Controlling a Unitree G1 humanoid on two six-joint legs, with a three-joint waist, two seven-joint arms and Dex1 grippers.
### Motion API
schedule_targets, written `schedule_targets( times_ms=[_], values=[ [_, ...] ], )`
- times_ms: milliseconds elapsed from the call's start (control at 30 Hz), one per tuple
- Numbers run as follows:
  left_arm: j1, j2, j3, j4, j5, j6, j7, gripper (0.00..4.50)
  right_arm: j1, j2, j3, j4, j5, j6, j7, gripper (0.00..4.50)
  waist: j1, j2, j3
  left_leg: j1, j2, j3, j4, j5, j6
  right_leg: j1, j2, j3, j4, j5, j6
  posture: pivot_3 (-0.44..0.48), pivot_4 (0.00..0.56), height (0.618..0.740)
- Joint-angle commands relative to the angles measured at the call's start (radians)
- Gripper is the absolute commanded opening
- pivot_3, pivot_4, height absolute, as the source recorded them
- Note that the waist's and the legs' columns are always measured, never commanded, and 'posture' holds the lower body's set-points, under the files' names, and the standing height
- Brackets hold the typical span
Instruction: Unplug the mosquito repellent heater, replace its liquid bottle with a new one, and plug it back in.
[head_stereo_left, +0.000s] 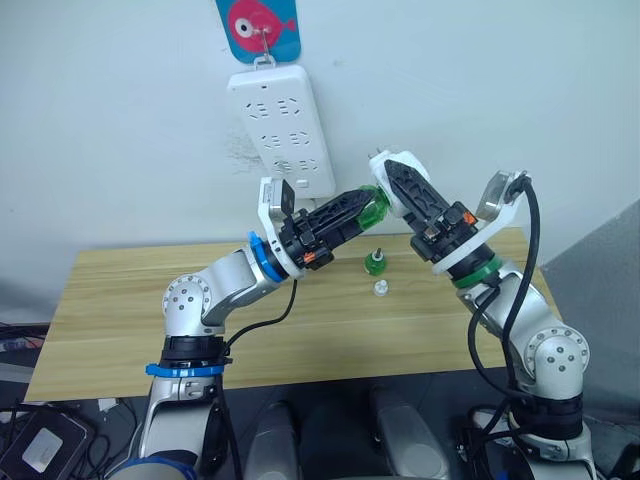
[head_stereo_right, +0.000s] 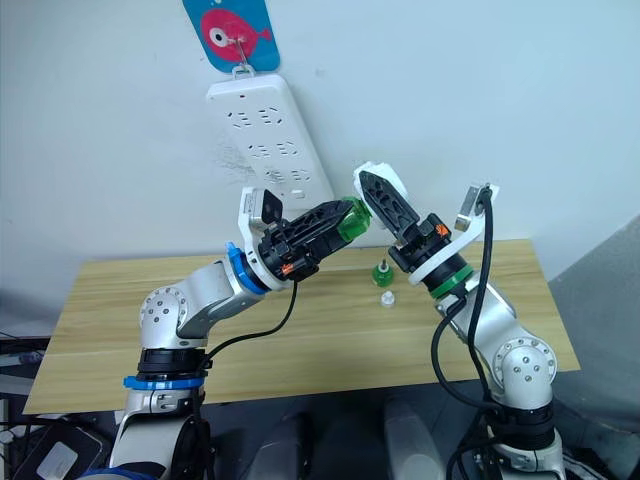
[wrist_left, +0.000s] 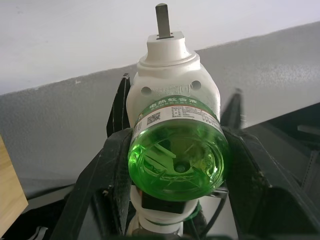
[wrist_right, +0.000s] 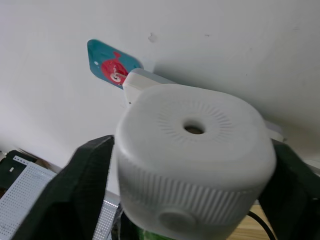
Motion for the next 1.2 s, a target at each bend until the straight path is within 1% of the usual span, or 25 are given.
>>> schedule_targets(
  times_ms=[33,200,267,333,400,433,500,533,567,633,700,833,867,933,1000,1067,1200],
  values=[
    [0.005,0.006,-0.011,-0.05,-0.01,0.003,-0.023,2.3,-0.011,0.0,0.005,-0.033,0.013,0.009,0.02,3.12,0.0,0.0,0.0,0.0,0.0,0.0,0.0,0.0,0.0,0.0,0.0,0.0,0.0,0.0,0.0,-0.23,0.214,0.74],
    [0.007,0.024,-0.026,-0.066,0.023,0.011,-0.052,2.3,-0.007,0.005,0.004,-0.036,0.019,0.006,0.02,3.12,0.0,0.0,0.0,0.0,0.0,0.0,0.0,0.0,0.0,0.0,0.0,0.0,0.0,0.0,0.0,-0.226,0.216,0.74],
    [0.006,0.033,-0.031,-0.057,0.001,0.021,-0.054,2.3,-0.006,0.008,0.001,-0.036,0.025,0.003,0.022,3.12,0.0,0.0,0.0,0.0,0.0,0.0,0.0,0.0,0.0,0.0,0.0,0.0,0.0,0.0,0.0,-0.226,0.216,0.74],
    [0.005,0.041,-0.03,-0.037,0.005,0.017,-0.045,2.3,-0.005,0.008,-0.001,-0.036,0.028,0.001,0.023,3.12,0.001,0.0,0.0,0.0,0.0,0.0,0.0,0.0,0.0,0.0,0.0,0.0,0.0,0.0,0.0,-0.222,0.214,0.74],
    [0.005,0.054,-0.023,-0.034,0.048,0.015,-0.067,3.03,-0.004,0.009,-0.003,-0.036,0.031,-0.002,0.024,3.12,0.001,0.0,0.0,0.0,0.0,0.0,0.0,0.0,0.0,0.0,0.0,0.0,0.0,0.0,0.0,-0.222,0.214,0.74],
    [0.01,0.071,-0.021,-0.048,0.093,0.015,-0.095,3.24,-0.003,0.009,-0.005,-0.036,0.031,-0.003,0.024,3.12,0.0,0.0,0.0,0.0,0.0,0.0,0.0,0.0,0.0,0.0,0.0,0.0,0.0,0.0,0.0,-0.222,0.214,0.74],
    [0.029,0.114,-0.018,-0.096,0.201,0.004,-0.156,3.91,0.001,0.007,-0.009,-0.04,0.033,-0.004,0.023,3.12,0.0,0.0,0.0,0.0,0.0,0.0,0.0,0.0,0.0,0.0,0.0,0.0,0.0,0.0,0.0,-0.217,0.213,0.74],
    [0.047,0.15,-0.021,-0.136,0.274,-0.008,-0.199,4.28,0.004,0.001,-0.012,-0.043,0.034,-0.002,0.023,3.12,0.0,0.0,0.0,0.0,0.0,0.0,-0.001,0.0,0.0,0.0,0.0,0.0,0.0,0.0,0.0,-0.215,0.214,0.74],
    [0.068,0.182,-0.018,-0.172,0.332,-0.022,-0.238,4.5,0.008,-0.008,-0.015,-0.047,0.034,0.003,0.024,3.12,-0.001,0.0,0.0,0.0,0.0,0.0,-0.001,0.0,0.0,0.0,0.0,0.0,0.0,0.0,0.0,-0.214,0.215,0.74],
    [0.12,0.255,-0.011,-0.248,0.453,-0.06,-0.32,4.5,0.018,-0.044,-0.024,-0.059,0.026,0.019,0.032,3.12,-0.001,0.0,0.0,0.001,0.0,0.0,-0.002,0.0,0.0,0.0,0.0,0.001,0.0,0.0,0.0,-0.205,0.218,0.74],
    [0.172,0.3,0.027,-0.298,0.533,-0.11,-0.335,4.5,0.027,-0.09,-0.034,-0.075,0.011,0.037,0.044,3.12,0.0,0.001,0.0,0.001,0.001,0.0,-0.002,0.0,0.0,0.0,0.0,0.001,0.0,0.0,0.0,-0.192,0.223,0.74],
    [0.24,0.332,0.083,-0.361,0.791,-0.315,-0.324,4.5,0.032,-0.195,-0.045,-0.108,-0.038,0.07,0.079,3.12,0.007,0.0,0.0,0.001,0.001,0.001,-0.002,0.0,0.0,0.0,0.0,0.001,0.0,0.0,0.0,-0.165,0.229,0.74],
    [0.246,0.333,0.095,-0.364,0.837,-0.355,-0.325,4.5,0.031,-0.221,-0.045,-0.115,-0.052,0.079,0.091,3.12,0.011,0.0,0.0,0.001,0.001,0.0,-0.001,0.0,0.0,0.0,0.0,0.001,0.0,0.0,0.0,-0.161,0.229,0.74],
    [0.24,0.326,0.122,-0.347,0.884,-0.401,-0.313,4.5,0.03,-0.266,-0.041,-0.129,-0.079,0.097,0.116,3.12,0.021,0.0,0.0,0.001,0.0,0.001,-0.001,0.0,0.0,0.0,0.0,0.001,0.0,0.0,0.0,-0.159,0.229,0.74],
    [0.199,0.336,0.128,-0.287,0.959,-0.456,-0.335,4.5,0.02,-0.312,-0.031,-0.148,-0.114,0.118,0.146,3.12,0.03,0.0,0.0,0.001,0.0,0.001,-0.001,0.0,0.0,0.0,0.0,0.001,-0.001,0.0,0.0,-0.149,0.229,0.74],
    [0.142,0.345,0.113,-0.206,1.038,-0.51,-0.374,4.5,0.004,-0.353,-0.017,-0.169,-0.151,0.138,0.178,3.12,0.036,0.0,0.0,0.001,0.0,0.001,-0.001,0.0,0.0,0.0,0.0,0.001,-0.001,0.0,0.0,-0.151,0.229,0.74],
    [0.041,0.34,0.07,-0.063,1.137,-0.568,-0.474,4.5,-0.025,-0.396,0.013,-0.203,-0.2,0.168,0.221,3.12,0.041,0.0,-0.001,0.001,0.0,0.001,-0.001,0.0,0.001,0.0,0.0,0.001,-0.001,0.0,0.0,-0.167,0.229,0.74]
  ],
)
